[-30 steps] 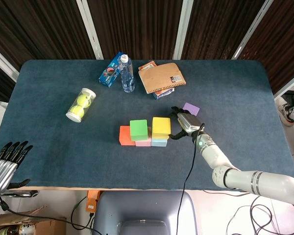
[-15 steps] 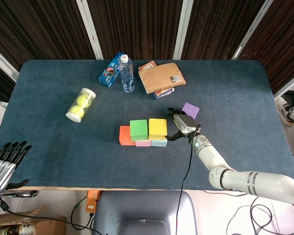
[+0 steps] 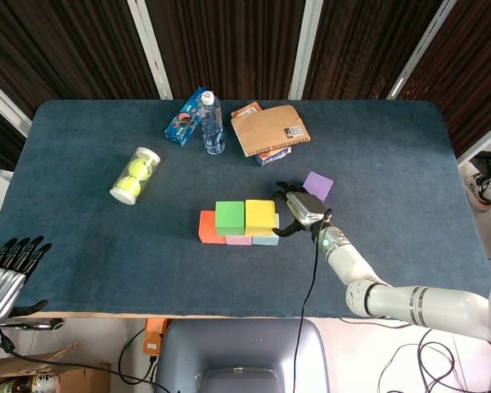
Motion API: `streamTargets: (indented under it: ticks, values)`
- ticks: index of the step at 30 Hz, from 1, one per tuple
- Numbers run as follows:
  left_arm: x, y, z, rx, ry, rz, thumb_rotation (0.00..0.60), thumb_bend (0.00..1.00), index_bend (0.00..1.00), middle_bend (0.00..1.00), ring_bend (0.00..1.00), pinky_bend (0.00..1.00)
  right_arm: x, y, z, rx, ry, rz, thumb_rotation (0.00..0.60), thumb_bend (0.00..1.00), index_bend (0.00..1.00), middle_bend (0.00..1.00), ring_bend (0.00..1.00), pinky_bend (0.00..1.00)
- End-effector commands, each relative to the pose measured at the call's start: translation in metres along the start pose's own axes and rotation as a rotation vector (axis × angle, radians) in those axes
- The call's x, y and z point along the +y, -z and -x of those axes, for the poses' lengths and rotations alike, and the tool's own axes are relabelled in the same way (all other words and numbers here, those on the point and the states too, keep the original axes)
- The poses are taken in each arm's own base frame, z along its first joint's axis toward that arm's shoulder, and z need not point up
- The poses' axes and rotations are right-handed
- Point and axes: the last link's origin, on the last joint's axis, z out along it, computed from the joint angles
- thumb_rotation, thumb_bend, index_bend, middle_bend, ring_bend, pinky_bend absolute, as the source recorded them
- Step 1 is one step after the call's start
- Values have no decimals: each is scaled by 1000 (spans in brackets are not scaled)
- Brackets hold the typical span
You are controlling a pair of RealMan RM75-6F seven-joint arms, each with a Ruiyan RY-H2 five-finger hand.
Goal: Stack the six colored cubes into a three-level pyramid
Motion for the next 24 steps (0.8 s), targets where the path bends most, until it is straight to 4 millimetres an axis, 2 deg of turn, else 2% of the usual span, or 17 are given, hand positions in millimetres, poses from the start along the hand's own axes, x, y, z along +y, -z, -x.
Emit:
streamTargets:
  ticks: [1, 5, 16, 24]
  values:
    - [0, 0, 0, -1, 0, 0, 508, 65, 81, 20, 0, 67, 0, -1, 1, 1, 0, 1, 600, 280, 480, 30, 10, 0]
    - [0, 0, 1, -2, 1, -1, 507, 65, 80, 19, 0, 67, -1, -1, 1, 0, 4, 2, 600, 283, 460, 30, 10, 0]
    - [-1, 1, 0, 0, 1, -4, 507, 65, 80, 20, 0, 67, -3, -3, 3, -3, -3, -2, 600, 286, 291, 31, 7, 0]
    - [-2, 2, 0, -3, 3, -4, 508, 65, 80, 20, 0, 67, -3, -3, 6, -11, -4, -2, 600, 286, 222, 28, 1, 0]
